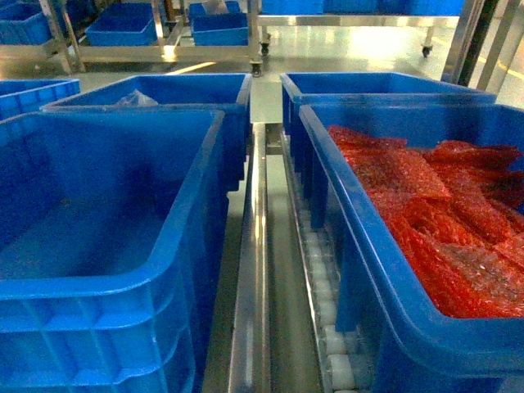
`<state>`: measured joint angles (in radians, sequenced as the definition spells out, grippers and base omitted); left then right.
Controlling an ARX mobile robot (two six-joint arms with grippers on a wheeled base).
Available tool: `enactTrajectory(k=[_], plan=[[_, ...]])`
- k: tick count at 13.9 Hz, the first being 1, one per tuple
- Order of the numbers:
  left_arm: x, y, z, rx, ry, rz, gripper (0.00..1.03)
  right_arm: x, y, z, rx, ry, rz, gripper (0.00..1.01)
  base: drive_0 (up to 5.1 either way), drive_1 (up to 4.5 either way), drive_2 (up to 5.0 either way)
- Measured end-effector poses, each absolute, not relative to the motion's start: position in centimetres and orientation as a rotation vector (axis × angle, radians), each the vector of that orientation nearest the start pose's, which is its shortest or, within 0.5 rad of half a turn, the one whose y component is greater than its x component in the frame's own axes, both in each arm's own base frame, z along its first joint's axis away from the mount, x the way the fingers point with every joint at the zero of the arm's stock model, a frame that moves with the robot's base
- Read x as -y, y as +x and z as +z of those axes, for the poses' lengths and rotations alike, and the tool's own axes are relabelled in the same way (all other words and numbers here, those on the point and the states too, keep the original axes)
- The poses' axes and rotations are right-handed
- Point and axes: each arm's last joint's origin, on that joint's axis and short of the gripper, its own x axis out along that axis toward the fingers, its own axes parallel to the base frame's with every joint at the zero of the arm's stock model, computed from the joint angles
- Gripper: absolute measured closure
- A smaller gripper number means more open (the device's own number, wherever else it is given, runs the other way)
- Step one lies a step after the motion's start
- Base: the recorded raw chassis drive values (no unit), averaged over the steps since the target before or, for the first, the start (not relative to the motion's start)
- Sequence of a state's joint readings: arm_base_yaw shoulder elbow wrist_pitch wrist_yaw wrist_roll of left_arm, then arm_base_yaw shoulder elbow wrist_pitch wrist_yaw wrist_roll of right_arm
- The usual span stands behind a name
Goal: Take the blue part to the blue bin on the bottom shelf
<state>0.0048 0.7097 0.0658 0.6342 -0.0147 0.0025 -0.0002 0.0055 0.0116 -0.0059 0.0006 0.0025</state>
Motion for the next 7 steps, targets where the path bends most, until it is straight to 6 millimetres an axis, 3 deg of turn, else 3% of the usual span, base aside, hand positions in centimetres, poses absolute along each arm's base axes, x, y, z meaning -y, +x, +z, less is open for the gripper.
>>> enactTrajectory(k=[3, 7], plan=[[0.0, 13.8, 16.4, -0.022, 0.002, -0.001, 1.01, 0.0, 9.7, 16.7, 0.001, 0.002, 0.0, 0.03, 0.0, 0.0, 0.0], [0.0, 12.6, 16.9, 0.003, 0.002, 0.0, 1.01, 0.0, 9.7, 16.7, 0.001, 0.002, 0.0, 0.03, 0.0, 0.0, 0.0]])
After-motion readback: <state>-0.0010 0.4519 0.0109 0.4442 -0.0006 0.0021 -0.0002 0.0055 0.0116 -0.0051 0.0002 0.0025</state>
